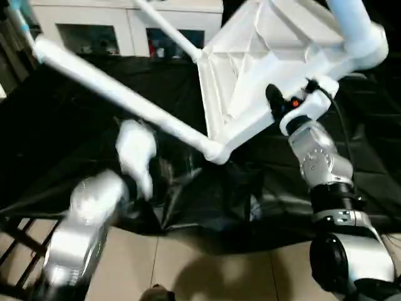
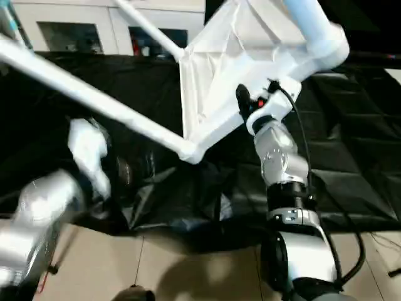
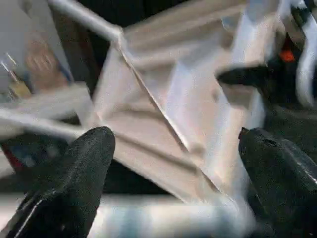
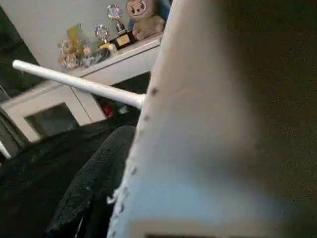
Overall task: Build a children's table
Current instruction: Flip table
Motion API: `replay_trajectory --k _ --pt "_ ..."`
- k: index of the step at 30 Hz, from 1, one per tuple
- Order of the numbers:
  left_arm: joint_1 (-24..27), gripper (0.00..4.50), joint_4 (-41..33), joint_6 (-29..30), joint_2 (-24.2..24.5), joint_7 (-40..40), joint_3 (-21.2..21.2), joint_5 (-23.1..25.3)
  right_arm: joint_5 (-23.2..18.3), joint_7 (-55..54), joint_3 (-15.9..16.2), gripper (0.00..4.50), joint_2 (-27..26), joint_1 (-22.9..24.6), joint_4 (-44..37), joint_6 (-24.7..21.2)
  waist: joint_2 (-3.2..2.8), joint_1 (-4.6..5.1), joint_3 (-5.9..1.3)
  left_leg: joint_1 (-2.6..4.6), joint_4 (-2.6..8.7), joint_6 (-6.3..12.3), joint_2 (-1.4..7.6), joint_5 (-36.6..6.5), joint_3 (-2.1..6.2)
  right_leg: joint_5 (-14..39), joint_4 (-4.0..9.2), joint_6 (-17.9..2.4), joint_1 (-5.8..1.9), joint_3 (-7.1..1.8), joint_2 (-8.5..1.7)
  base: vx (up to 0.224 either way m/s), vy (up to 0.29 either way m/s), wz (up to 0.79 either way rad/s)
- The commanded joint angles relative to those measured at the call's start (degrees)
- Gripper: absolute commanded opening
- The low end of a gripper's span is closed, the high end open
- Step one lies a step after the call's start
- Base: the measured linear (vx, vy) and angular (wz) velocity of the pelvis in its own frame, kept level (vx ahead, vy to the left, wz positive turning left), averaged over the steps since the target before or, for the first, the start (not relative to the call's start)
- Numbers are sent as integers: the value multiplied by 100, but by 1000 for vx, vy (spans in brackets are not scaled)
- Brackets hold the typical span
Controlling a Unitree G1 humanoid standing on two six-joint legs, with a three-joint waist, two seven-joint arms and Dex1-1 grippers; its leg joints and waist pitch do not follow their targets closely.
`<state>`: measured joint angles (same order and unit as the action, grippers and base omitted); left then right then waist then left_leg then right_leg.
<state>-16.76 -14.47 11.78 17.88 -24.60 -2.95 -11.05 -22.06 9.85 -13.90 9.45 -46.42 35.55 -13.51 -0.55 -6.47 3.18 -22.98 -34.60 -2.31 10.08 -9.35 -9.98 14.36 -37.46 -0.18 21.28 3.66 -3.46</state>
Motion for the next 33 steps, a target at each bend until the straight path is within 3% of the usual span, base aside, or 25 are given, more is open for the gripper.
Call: replay_trajectory --k 1,6,7,9,12,15,20,25,26,33 --pt "-186 450 7 -171 -13 109 69 166 807 -160 357 214 357 -2 -93 -77 42 24 -415 158 362 -150 286 -637 94 -325 409 -977 -215 -291 -449 0 0 0" --pt "-429 450 135 -322 50 102 -102 405 964 -354 506 214 514 -24 -242 -258 32 -15 -417 174 354 -158 298 -622 88 -239 403 -952 -183 -300 -455 0 0 0" --pt "-531 450 139 -46 135 281 -238 739 1063 -467 592 213 584 -37 -314 -361 43 -18 -421 186 355 -172 307 -652 87 -253 402 -936 -182 -302 -449 0 0 0" --pt "-654 450 140 114 341 -26 -444 821 1211 -559 695 212 664 -64 -392 -474 39 -29 -420 200 358 -198 306 -694 92 -209 393 -884 -166 -299 -445 0 0 0" --pt "-778 450 275 -346 463 -415 -568 843 1382 -579 818 212 731 -79 -494 -599 11 -66 -415 196 368 -284 293 -777 100 -35 424 -876 -157 -305 -458 0 0 0" --pt "-952 450 302 -412 570 -535 -661 978 1485 -424 998 211 784 -77 -625 -793 -3 -95 -429 225 373 -372 305 -861 102 -138 408 -836 -144 -303 -442 0 0 0" --pt "-1397 450 235 -223 712 -695 -744 1037 1708 -171 1417 211 940 2 -887 -1115 20 -76 -417 194 386 -449 296 -952 107 -99 405 -849 -168 -308 -465 0 0 0" --pt "-1961 450 328 -479 847 -845 -756 1265 1832 -186 1503 211 926 -31 -835 -1216 47 -89 -415 197 379 -402 298 -900 103 13 419 -864 -164 -315 -475 0 0 0" --pt "-2024 450 332 -522 864 -869 -761 1287 1843 -170 1516 244 924 -31 -823 -1211 45 -85 -418 196 379 -407 298 -893 103 -1 411 -867 -168 -314 -474 0 0 0" --pt "-2590 450 -8 -869 1082 -1005 -795 1530 1943 -96 1652 304 836 219 -907 -886 70 -74 -437 171 360 -369 306 -663 98 -294 374 -923 -187 -313 -480 0 0 0"
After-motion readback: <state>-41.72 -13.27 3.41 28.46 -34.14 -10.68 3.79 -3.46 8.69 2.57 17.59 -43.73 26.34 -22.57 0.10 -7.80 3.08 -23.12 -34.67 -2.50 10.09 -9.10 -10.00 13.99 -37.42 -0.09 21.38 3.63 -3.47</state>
